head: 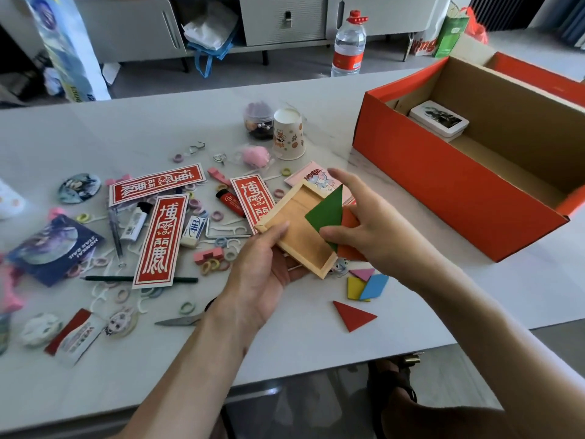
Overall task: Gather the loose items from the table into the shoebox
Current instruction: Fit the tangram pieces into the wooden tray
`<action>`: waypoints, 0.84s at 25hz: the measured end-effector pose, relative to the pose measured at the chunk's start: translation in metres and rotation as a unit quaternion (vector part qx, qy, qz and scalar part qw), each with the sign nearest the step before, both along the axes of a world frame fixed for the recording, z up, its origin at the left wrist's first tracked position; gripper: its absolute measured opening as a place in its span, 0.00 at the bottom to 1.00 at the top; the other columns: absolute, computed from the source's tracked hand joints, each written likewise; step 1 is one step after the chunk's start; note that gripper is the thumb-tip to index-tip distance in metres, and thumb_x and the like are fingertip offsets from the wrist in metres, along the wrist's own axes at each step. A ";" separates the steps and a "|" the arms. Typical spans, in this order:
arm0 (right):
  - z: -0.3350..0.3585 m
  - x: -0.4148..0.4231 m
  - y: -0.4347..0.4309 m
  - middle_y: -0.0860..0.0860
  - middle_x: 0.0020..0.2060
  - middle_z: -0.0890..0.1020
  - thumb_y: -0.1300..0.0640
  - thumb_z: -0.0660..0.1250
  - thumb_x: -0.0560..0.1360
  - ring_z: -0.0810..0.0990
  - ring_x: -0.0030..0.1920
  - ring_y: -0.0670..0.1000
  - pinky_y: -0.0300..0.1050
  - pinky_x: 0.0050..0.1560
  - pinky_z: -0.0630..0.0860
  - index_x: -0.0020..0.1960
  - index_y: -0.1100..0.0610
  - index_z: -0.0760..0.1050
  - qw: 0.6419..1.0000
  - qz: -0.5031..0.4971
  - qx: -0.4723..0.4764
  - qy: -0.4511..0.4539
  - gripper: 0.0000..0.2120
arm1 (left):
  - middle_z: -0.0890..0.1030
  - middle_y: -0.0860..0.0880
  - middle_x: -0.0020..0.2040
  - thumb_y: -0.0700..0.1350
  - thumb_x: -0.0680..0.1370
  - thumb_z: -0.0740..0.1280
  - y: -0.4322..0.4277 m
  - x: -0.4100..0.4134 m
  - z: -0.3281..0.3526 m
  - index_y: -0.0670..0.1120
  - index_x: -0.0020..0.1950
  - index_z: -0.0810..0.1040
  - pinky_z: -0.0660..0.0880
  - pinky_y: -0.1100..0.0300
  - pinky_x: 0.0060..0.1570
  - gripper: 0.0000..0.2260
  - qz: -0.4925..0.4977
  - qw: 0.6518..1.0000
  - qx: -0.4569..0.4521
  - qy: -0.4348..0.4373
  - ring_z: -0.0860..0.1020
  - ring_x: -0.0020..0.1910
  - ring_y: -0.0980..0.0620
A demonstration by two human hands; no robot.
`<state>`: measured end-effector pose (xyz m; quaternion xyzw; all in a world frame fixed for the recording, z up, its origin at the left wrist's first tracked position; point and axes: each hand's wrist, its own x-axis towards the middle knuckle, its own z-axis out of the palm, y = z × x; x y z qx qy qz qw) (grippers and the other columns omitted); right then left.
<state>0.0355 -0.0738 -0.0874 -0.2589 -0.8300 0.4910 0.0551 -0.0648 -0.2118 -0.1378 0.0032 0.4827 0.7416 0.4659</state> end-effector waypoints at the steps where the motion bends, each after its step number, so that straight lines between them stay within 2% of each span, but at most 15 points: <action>1: -0.003 -0.005 -0.003 0.43 0.49 0.76 0.53 0.73 0.73 0.80 0.44 0.44 0.33 0.34 0.78 0.69 0.35 0.60 1.000 -0.008 -0.016 0.023 0.33 | 0.84 0.41 0.55 0.45 0.82 0.59 -0.001 -0.001 0.000 0.45 0.66 0.75 0.83 0.47 0.45 0.14 -0.007 1.000 0.005 -0.009 0.84 0.48 0.43; 3: -0.010 -0.014 -0.009 0.48 0.49 0.77 0.55 0.72 0.74 0.79 0.44 0.46 0.39 0.36 0.78 0.63 0.42 0.69 0.997 -0.042 -0.020 0.060 0.21 | 0.85 0.41 0.53 0.47 0.83 0.58 -0.001 -0.004 -0.001 0.44 0.65 0.76 0.83 0.48 0.42 0.14 -0.014 1.000 0.004 -0.022 0.85 0.44 0.44; 5: -0.017 -0.020 -0.012 0.47 0.46 0.78 0.54 0.72 0.74 0.80 0.45 0.49 0.47 0.40 0.80 0.54 0.47 0.76 0.995 -0.078 0.002 0.059 0.09 | 0.85 0.41 0.50 0.49 0.83 0.58 -0.003 -0.007 -0.001 0.44 0.63 0.78 0.83 0.49 0.40 0.15 -0.014 1.000 -0.009 -0.021 0.85 0.42 0.45; 7: -0.019 -0.020 -0.011 0.46 0.42 0.80 0.53 0.74 0.72 0.80 0.42 0.48 0.44 0.36 0.80 0.47 0.49 0.79 0.992 -0.107 0.013 0.058 0.06 | 0.85 0.41 0.51 0.51 0.80 0.62 -0.005 -0.009 0.000 0.45 0.60 0.79 0.83 0.49 0.41 0.14 -0.013 1.000 -0.013 -0.001 0.85 0.43 0.45; 10: -0.018 -0.019 -0.006 0.46 0.37 0.80 0.55 0.77 0.69 0.79 0.35 0.41 0.32 0.28 0.75 0.42 0.50 0.80 0.991 -0.117 0.030 0.050 0.06 | 0.85 0.41 0.51 0.46 0.70 0.73 -0.011 -0.012 0.001 0.43 0.58 0.80 0.82 0.52 0.39 0.17 -0.004 0.999 -0.011 0.049 0.85 0.44 0.46; 12: -0.018 -0.018 -0.010 0.43 0.37 0.79 0.56 0.77 0.68 0.76 0.37 0.36 0.25 0.32 0.70 0.40 0.50 0.80 0.990 -0.092 0.102 0.039 0.06 | 0.86 0.43 0.49 0.39 0.66 0.74 -0.013 -0.013 -0.001 0.42 0.55 0.81 0.81 0.54 0.38 0.17 -0.001 0.996 -0.021 0.083 0.85 0.44 0.46; 14: -0.018 -0.018 -0.015 0.44 0.40 0.78 0.56 0.77 0.67 0.74 0.40 0.40 0.24 0.38 0.68 0.41 0.51 0.81 0.980 -0.056 0.184 0.046 0.06 | 0.86 0.43 0.48 0.33 0.66 0.74 -0.013 -0.012 -0.003 0.42 0.53 0.81 0.81 0.56 0.38 0.16 0.005 0.994 -0.039 0.103 0.85 0.44 0.46; 16: -0.016 -0.016 -0.013 0.45 0.44 0.78 0.55 0.78 0.67 0.75 0.42 0.43 0.28 0.42 0.71 0.46 0.52 0.82 0.974 -0.049 0.214 0.053 0.09 | 0.87 0.44 0.45 0.30 0.67 0.74 -0.013 -0.011 -0.004 0.43 0.49 0.82 0.80 0.59 0.33 0.14 0.013 0.992 -0.052 0.118 0.86 0.41 0.47; 18: -0.011 -0.011 0.000 0.41 0.45 0.79 0.52 0.77 0.67 0.77 0.43 0.43 0.35 0.42 0.75 0.51 0.49 0.81 0.979 -0.105 0.168 0.053 0.13 | 0.86 0.44 0.41 0.30 0.67 0.74 -0.015 -0.015 -0.005 0.44 0.42 0.83 0.75 0.61 0.29 0.11 0.019 0.988 -0.073 0.137 0.84 0.36 0.47; 19: -0.008 -0.009 0.007 0.40 0.44 0.80 0.50 0.77 0.68 0.78 0.43 0.42 0.38 0.43 0.76 0.53 0.48 0.81 0.981 -0.131 0.132 0.047 0.15 | 0.86 0.43 0.41 0.30 0.66 0.75 -0.016 -0.018 -0.005 0.45 0.40 0.83 0.73 0.58 0.32 0.11 0.020 0.985 -0.088 0.147 0.84 0.36 0.45; 21: -0.007 -0.005 0.018 0.41 0.42 0.82 0.49 0.77 0.68 0.79 0.40 0.41 0.37 0.41 0.74 0.53 0.48 0.82 0.990 -0.129 0.061 0.003 0.15 | 0.86 0.42 0.44 0.31 0.64 0.77 -0.018 -0.022 -0.004 0.46 0.41 0.85 0.77 0.44 0.44 0.12 0.002 0.982 -0.109 0.154 0.83 0.44 0.39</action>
